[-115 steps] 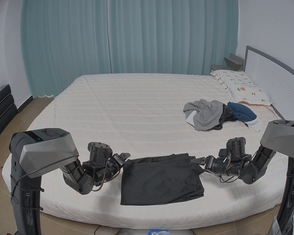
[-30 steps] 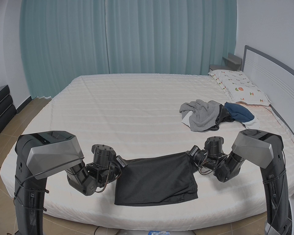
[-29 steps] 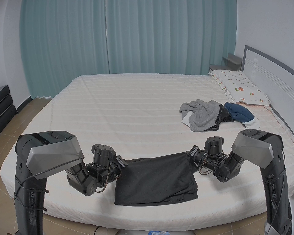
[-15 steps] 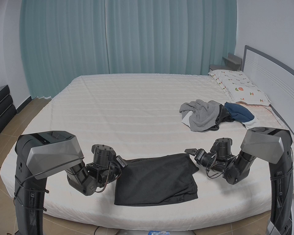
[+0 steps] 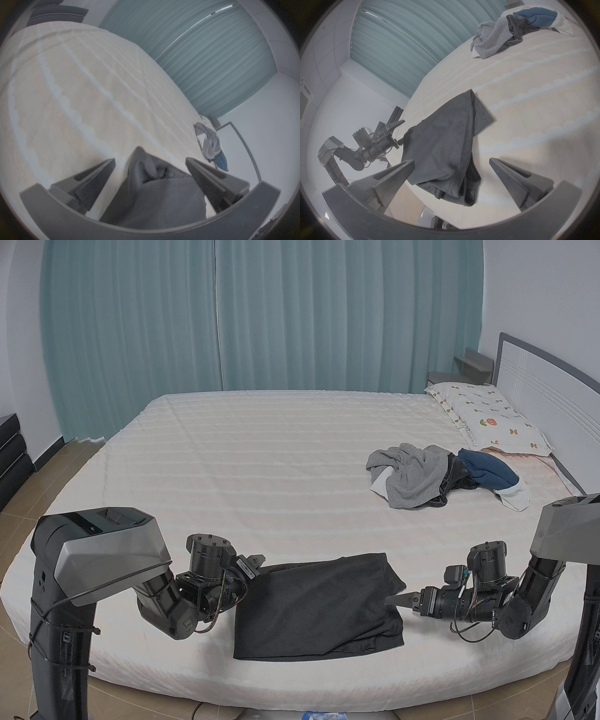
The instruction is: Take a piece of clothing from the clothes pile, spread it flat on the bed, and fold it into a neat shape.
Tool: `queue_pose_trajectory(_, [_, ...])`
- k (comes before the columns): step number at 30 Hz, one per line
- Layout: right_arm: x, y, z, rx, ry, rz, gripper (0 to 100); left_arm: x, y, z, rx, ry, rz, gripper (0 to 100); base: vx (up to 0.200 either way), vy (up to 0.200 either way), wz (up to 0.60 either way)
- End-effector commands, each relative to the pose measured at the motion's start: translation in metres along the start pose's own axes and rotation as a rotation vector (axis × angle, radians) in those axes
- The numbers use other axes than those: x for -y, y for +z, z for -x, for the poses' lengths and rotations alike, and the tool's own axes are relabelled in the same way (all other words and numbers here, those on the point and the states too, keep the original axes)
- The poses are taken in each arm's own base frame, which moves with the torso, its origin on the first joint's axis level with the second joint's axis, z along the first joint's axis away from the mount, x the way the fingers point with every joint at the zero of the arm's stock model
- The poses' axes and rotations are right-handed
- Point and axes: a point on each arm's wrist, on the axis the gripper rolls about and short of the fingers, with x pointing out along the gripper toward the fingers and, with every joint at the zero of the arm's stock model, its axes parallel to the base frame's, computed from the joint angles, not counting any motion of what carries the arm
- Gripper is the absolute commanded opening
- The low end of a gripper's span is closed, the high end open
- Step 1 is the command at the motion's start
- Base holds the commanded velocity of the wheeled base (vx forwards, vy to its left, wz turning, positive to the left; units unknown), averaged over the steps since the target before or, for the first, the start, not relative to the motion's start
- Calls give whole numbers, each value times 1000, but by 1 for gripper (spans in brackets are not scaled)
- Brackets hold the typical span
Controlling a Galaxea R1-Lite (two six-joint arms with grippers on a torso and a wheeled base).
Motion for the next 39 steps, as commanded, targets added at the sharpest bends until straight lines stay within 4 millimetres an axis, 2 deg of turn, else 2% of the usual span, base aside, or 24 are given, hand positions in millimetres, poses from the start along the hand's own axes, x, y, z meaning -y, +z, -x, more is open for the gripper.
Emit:
queue_pose_trajectory(1, [-6, -6, 0, -23, 10, 16, 100, -8, 0, -7, 41, 7, 8, 100, 0, 0, 0])
queue_pose_trajectory(9, [-5, -16, -7, -61, 6, 31, 100, -9, -2, -6, 41, 7, 6, 100, 0, 0, 0])
queue_pose_trajectory(10, [-4, -17, -7, -66, 4, 42, 0, -8, -1, -6, 41, 5, 6, 100, 0, 0, 0])
queue_pose_trajectory(19, [4, -29, 4, -105, -30, 150, 0, -8, -1, -6, 40, 6, 6, 100, 0, 0, 0])
queue_pose_trajectory(30, [5, -26, 18, -83, -40, 204, 0, -9, -1, -6, 39, 8, 7, 100, 0, 0, 0])
queue_pose_trajectory(39, [5, -32, 25, -103, -45, 285, 0, -9, -1, -6, 39, 8, 7, 100, 0, 0, 0])
